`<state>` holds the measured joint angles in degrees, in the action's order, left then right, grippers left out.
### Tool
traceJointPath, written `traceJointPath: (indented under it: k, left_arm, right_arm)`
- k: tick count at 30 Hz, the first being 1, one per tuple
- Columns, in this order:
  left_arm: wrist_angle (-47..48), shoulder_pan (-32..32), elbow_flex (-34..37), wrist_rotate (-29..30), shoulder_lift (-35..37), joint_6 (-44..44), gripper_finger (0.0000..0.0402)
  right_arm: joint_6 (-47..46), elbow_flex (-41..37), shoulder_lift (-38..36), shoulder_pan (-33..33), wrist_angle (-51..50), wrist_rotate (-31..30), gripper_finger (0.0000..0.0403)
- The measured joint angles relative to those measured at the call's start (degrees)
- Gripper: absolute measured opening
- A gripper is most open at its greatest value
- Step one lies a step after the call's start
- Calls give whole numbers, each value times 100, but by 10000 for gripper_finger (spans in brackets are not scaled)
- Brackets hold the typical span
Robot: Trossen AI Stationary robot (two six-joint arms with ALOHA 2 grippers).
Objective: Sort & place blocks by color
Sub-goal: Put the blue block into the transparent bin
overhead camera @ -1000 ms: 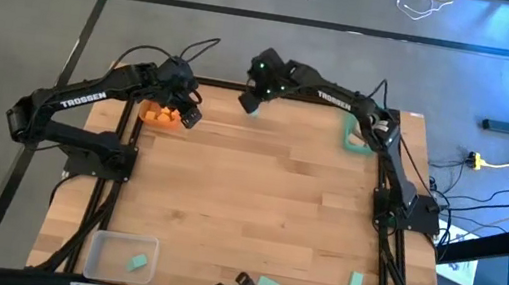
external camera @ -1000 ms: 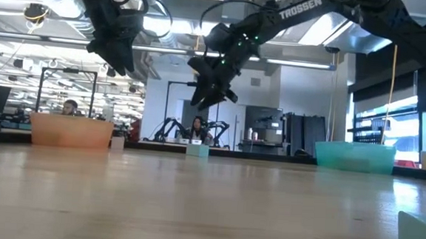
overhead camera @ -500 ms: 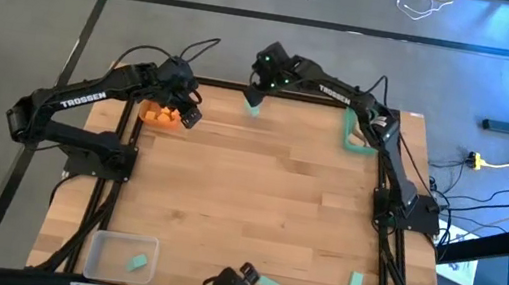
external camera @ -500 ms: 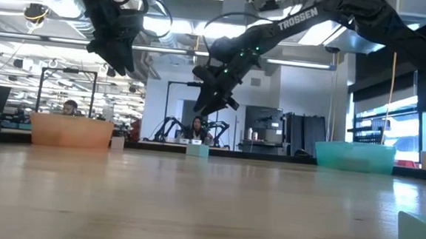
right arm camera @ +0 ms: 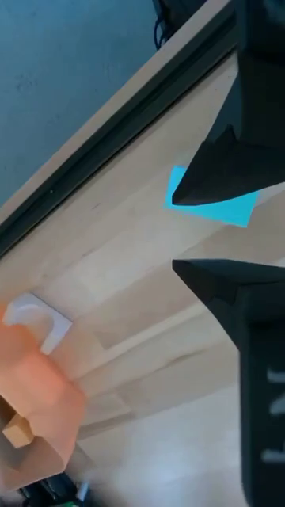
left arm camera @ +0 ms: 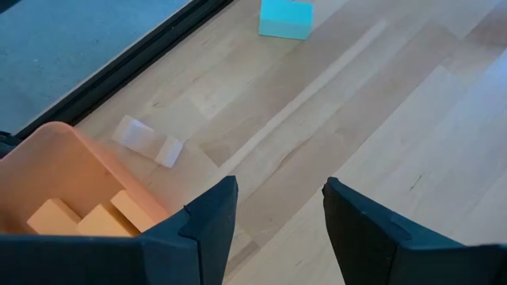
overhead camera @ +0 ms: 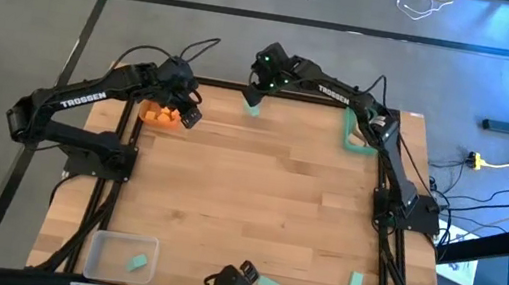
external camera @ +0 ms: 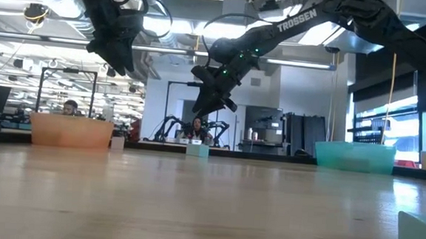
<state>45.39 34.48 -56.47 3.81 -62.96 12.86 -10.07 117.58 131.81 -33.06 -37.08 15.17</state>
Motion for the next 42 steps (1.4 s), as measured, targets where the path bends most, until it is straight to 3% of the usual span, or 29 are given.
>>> traceJointPath:
  k: [11,38,42]
  left_arm:
    - [0,0,0,-2,0,0,179]
    - [2,0,0,-6,0,2,179]
    - [4,-1,0,-8,-1,2,179]
  right_arm:
    - [-12,0,56,0,-167,-68,192]
    - [332,30,793,334,-130,-670,194]
    - [271,384,820,334,-534,-696,194]
